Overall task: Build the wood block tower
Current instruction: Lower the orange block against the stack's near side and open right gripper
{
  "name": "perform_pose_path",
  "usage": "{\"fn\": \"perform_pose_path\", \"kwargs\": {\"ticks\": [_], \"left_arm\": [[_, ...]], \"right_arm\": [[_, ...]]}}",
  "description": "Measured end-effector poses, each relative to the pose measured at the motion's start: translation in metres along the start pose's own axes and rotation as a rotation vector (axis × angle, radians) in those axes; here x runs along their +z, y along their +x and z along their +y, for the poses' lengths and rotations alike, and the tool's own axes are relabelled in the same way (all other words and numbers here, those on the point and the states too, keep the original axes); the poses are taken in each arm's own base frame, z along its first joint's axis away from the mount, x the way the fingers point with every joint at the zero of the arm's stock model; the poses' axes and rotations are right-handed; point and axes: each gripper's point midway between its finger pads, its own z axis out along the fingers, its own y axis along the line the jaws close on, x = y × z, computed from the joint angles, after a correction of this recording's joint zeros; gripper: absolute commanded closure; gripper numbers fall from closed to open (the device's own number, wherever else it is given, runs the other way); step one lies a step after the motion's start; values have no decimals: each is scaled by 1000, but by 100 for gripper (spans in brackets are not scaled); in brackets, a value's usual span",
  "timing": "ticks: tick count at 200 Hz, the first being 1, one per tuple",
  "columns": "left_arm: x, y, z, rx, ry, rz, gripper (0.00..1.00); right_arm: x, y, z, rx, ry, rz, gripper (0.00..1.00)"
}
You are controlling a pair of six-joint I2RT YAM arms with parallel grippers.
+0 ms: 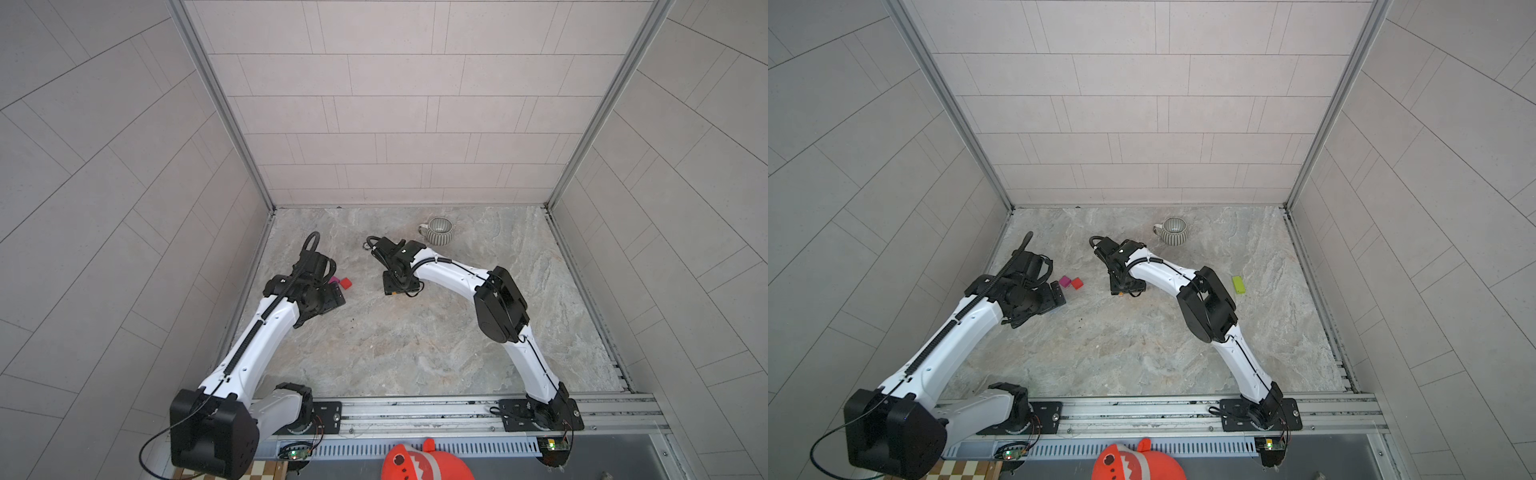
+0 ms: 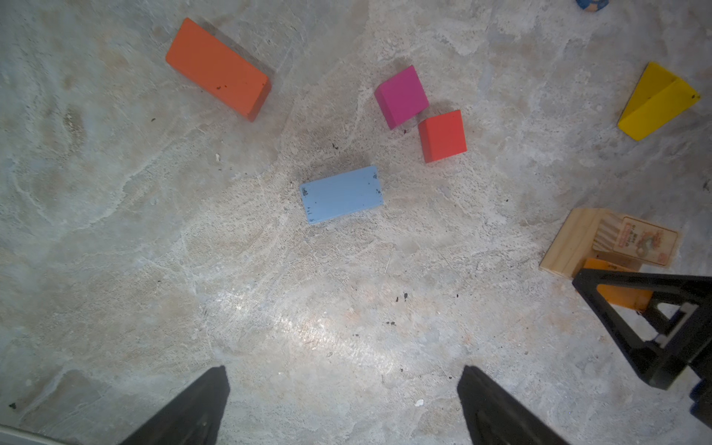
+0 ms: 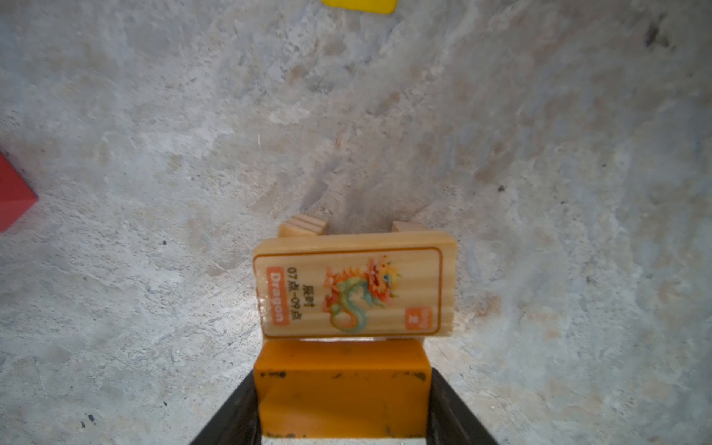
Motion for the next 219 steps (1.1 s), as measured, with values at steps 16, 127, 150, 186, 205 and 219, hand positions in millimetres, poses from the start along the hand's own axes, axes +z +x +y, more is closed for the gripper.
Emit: {"fn": "perform_pose_path", "kwargs": {"ticks": [16,127,150,186,205,219], "left_arm": [[0,0,0,0,0,0,0],[0,0,0,-2,0,-1,0],[0,0,0,-2,0,-1,0],[0,0,0,-2,0,-1,0],[0,0,0,-1,0,-1,0],[0,0,0,-1,0,-1,0]], "right_arm": [[-1,-1,0,0,1,-3,34],[-1,-2,-2,0,11,-11,37],[-1,-3,-2,1,12,-12,40],[-1,-3,-2,4,12,-12,41],[-1,-3,-2,4,12,-12,41],[-1,-3,-2,4,13,-12,41]]}}
